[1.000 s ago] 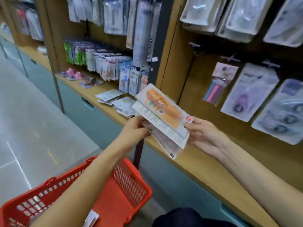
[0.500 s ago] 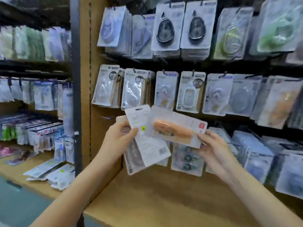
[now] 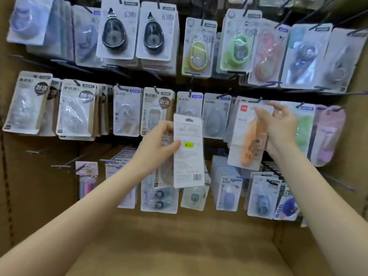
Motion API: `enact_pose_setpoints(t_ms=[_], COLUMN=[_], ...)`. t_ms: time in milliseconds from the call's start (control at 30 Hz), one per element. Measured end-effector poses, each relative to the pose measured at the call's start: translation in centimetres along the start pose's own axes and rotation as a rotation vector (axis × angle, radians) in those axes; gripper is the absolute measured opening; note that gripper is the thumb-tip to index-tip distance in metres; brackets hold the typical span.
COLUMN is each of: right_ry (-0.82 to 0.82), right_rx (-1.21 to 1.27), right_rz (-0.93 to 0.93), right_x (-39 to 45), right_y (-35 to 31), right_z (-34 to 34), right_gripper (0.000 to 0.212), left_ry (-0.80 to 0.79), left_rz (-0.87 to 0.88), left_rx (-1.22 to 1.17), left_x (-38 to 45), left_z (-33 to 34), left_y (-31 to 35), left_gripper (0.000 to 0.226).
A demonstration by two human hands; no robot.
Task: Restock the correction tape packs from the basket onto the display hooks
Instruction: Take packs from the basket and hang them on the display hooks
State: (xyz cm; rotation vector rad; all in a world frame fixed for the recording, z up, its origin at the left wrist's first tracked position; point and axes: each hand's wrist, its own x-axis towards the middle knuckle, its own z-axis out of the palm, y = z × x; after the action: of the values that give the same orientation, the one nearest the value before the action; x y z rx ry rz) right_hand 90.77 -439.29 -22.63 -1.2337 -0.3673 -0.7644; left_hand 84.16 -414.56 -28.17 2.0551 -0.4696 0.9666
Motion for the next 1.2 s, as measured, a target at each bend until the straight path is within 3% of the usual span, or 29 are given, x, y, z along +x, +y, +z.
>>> enact_pose_setpoints(t_ms=[100, 200, 333, 567, 667, 733, 800, 867, 933, 1100, 1200], right_ry=[0.105, 0.161, 0.049, -0.106, -0.049, -0.266, -0.614, -0.731, -0.626, -0.46, -0.384], right_rx=[-0.055, -0.231, -0.463, -0.899, -0.729, -0.634, -0.692, -0.747, -0.661, -0.031, 0.159], right_rz=[-0.109, -0.239, -0.32, -0.393, -0.485, -0.419, -0.259, -0.171, -0.139, 0.244, 0.33], right_x=[2.9, 4.6, 5.3, 4.6, 0.2, -4.2, -7.9, -9.4, -8.9, -5.4, -4.6], right_y=[-0.2, 0.4, 1.8, 1.8, 1.8, 2.1, 2.6, 3.3, 3.4, 3.5, 3.3], right_z=[0.5, 0.4, -0.8, -0.4, -0.2, 0.3, 1.6, 3.0, 3.9, 2.4, 1.1], right_gripper=[0.035, 0.028, 0.009, 0.034, 0.025, 0.031, 0.063, 0.087, 0.085, 0.035, 0.026], left_ry=[-0.017, -0.008, -0.024, -0.01, -0.012, 0.025, 0.08, 0.102, 0.091, 0.036, 0.054], left_rz=[0.008, -0.005, -0.035, -0.081, -0.043, -0.005, 0.022, 0.04, 0.082, 0.145, 0.106], left_rx=[-0.009, -0.028, -0.045, -0.128, -0.126, -0.092, -0.047, -0.012, 0.025, 0.063, 0.012], left_x=[1.0, 1.7, 2.4, 2.9, 2.9, 3.0, 3.4, 3.6, 3.6, 3.6, 3.5], left_z=[1.8, 2.5, 2.6, 3.7, 3.9, 4.2, 4.7, 5.1, 5.0, 3.0, 1.8], left_y=[0.5, 0.5, -0.1, -0.4, -0.5, -0.3, 0.2, 0.9, 1.4, 2.0, 1.7], left_gripper=[0.017, 0.018, 0.018, 0.022, 0.023, 0.021, 0.02, 0.023, 0.033, 0.048, 0.048])
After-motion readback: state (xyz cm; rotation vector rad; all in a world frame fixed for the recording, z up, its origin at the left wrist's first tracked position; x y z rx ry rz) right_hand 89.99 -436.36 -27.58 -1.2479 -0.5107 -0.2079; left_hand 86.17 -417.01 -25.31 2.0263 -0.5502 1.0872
